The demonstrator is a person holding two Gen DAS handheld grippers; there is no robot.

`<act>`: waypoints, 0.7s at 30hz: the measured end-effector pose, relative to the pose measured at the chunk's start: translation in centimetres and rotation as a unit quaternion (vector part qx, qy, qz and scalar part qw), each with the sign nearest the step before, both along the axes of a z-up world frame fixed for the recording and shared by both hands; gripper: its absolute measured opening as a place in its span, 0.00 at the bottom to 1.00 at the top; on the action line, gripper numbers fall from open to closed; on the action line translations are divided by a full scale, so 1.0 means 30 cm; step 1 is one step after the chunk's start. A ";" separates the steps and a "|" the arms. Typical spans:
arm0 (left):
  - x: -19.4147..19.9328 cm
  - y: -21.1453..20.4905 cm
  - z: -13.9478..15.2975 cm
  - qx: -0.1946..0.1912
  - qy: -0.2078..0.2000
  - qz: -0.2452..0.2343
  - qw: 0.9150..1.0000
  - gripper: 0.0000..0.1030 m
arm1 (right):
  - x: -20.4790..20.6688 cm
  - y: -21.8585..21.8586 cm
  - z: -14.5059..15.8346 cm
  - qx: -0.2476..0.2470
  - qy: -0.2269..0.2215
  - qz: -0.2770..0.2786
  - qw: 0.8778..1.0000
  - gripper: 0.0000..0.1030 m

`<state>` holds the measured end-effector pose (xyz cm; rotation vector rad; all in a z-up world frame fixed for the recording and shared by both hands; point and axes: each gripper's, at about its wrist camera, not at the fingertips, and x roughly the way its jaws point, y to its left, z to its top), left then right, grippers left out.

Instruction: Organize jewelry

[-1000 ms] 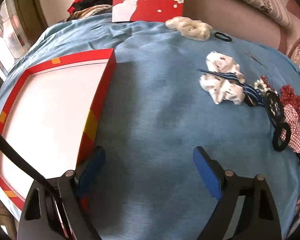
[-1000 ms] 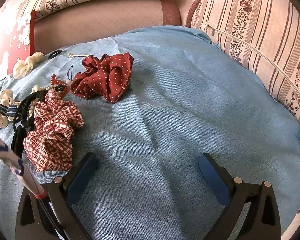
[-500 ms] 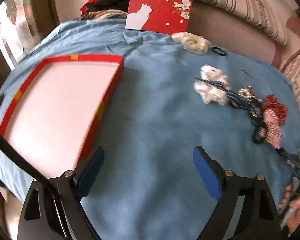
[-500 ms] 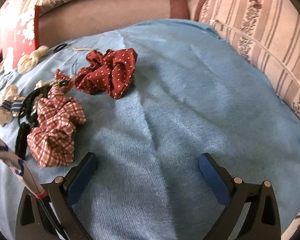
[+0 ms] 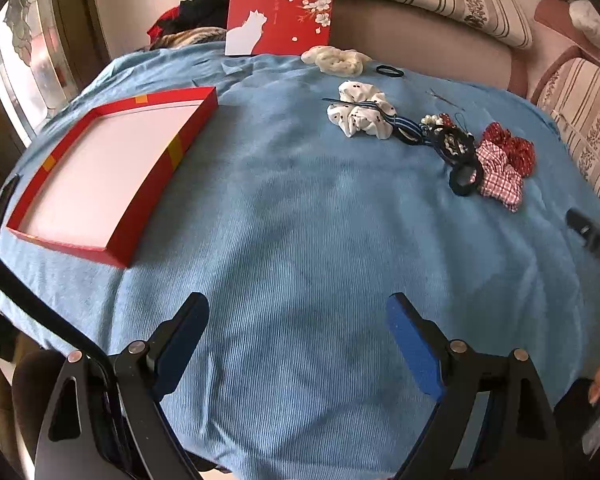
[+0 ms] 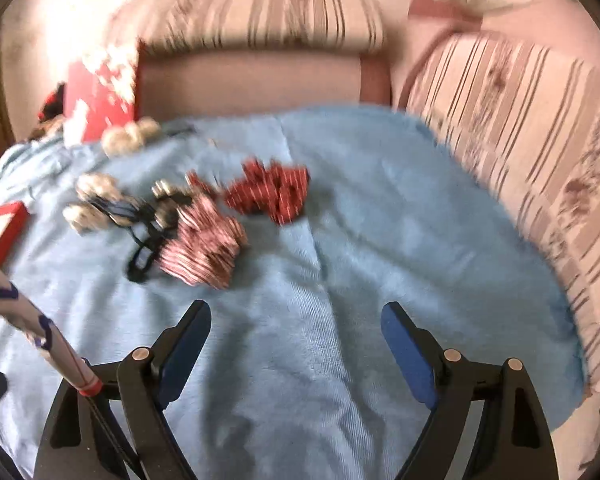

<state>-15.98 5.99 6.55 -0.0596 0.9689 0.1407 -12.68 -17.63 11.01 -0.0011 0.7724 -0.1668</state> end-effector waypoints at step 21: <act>-0.066 -0.072 0.082 0.020 -0.045 -0.042 0.998 0.87 | -0.132 0.160 -0.005 0.028 0.031 0.044 0.998 0.87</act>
